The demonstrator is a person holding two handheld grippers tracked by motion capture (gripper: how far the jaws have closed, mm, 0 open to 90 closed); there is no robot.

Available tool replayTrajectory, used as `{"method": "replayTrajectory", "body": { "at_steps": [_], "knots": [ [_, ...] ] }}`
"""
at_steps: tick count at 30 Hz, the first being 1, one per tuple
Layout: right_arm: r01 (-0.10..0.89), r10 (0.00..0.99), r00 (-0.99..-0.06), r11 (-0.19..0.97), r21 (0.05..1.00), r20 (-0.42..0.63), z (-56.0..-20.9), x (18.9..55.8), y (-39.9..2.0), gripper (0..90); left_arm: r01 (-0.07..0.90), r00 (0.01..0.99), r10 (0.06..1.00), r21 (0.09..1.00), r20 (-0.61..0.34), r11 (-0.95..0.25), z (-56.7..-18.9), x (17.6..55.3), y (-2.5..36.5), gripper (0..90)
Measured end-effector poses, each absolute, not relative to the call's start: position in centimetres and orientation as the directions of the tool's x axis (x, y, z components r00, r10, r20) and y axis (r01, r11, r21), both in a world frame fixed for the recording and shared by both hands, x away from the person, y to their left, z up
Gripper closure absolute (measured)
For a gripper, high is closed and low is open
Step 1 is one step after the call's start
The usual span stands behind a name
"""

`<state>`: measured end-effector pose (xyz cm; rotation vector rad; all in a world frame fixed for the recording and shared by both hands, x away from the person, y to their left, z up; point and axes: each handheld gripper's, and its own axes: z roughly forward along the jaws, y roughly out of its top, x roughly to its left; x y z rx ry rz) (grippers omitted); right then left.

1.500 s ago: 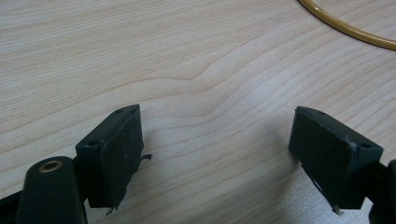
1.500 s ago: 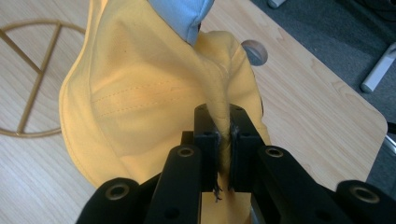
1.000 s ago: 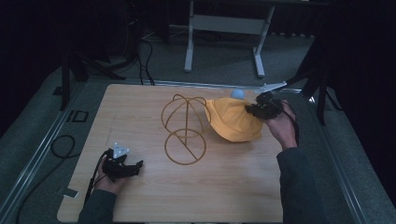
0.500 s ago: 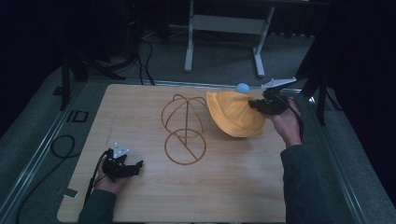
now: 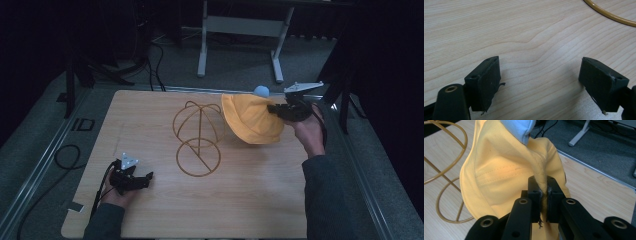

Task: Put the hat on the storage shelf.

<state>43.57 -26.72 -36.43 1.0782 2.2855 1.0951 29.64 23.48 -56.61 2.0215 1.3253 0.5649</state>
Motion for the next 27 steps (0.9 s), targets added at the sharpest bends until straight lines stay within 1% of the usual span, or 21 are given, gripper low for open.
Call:
{"method": "replayTrajectory", "body": {
  "at_steps": [9,20,27],
  "knots": [
    [0.44,0.76,-0.649,0.395,0.806,-0.019,-35.2,43.1,-26.5,84.7,0.639,0.399,0.917,0.716,0.006,-0.283,-56.6,29.6,23.5,18.0],
    [0.419,0.743,-0.669,0.355,0.836,0.02,-34.1,42.5,-26.8,84.7,0.638,0.398,0.917,0.716,0.007,-0.282,-56.6,29.6,23.5,18.0],
    [0.401,0.725,-0.688,0.354,0.845,0.022,-33.6,42.1,-26.4,84.7,0.638,0.398,0.917,0.716,0.007,-0.282,-56.6,29.6,23.5,18.0]
  ]
}}
